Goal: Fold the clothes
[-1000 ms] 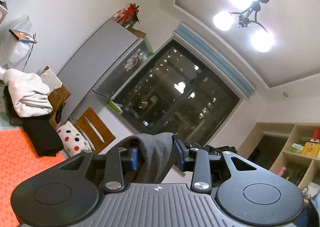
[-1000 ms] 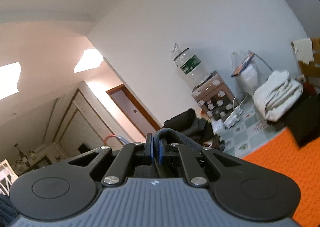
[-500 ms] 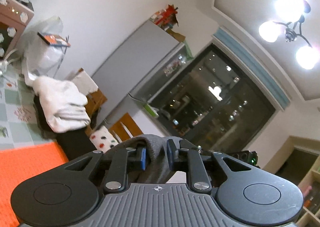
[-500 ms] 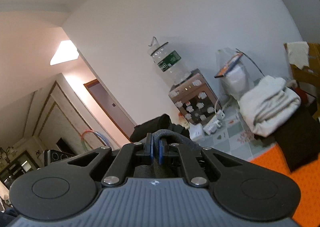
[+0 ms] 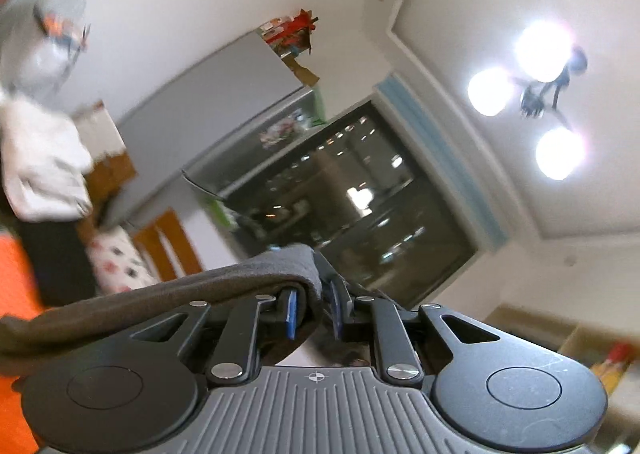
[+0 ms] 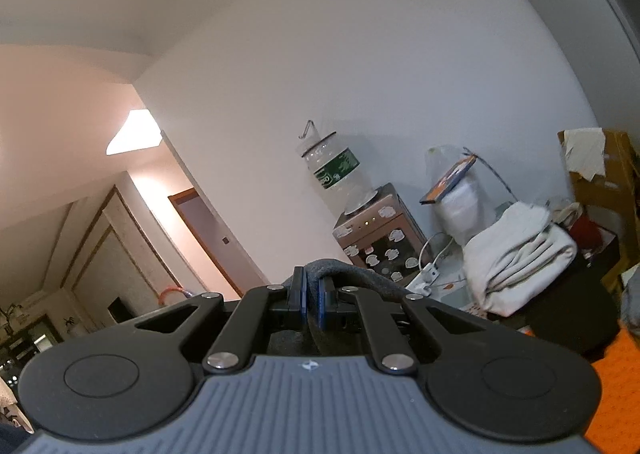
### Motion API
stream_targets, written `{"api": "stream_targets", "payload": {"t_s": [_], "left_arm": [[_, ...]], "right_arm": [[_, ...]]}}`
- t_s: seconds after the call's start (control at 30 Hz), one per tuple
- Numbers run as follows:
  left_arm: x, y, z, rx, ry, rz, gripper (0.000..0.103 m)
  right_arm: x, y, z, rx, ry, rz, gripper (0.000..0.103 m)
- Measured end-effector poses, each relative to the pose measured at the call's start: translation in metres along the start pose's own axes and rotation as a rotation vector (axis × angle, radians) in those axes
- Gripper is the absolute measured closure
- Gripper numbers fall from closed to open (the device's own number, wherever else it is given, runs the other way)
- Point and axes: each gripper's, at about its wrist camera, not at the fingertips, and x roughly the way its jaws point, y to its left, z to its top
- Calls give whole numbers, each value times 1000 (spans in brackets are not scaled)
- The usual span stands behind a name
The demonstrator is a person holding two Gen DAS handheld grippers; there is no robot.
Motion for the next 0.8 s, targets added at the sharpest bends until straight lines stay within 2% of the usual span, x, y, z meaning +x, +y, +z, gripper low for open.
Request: {"api": "stream_targets", "payload": {"t_s": [0.07, 0.17, 0.3, 0.47, 0.6, 0.7, 0.8], "left_arm": [[5, 9, -18, -94, -43, -26, 85], [0, 35, -45, -228, -137, -2, 85], [-29, 89, -82, -346, -252, 140, 87], [-97, 162, -132, -543, -460, 346, 87], [-157, 198, -162, -679, -665, 442, 87], [-194, 203, -169, -684, -787, 505, 87], [-219, 197, -172, -650, -848, 573, 87]], "right_arm": [[-3, -3, 14, -28, 35, 3, 97], [19, -18, 25, -28, 142, 16, 97], [78, -48, 10, -22, 349, 36, 97], [172, -90, -58, 32, 581, 99, 97], [249, -102, -127, 39, 732, 130, 97], [300, -101, -177, 10, 834, 147, 97], [345, -92, -215, -50, 917, 139, 97]]}}
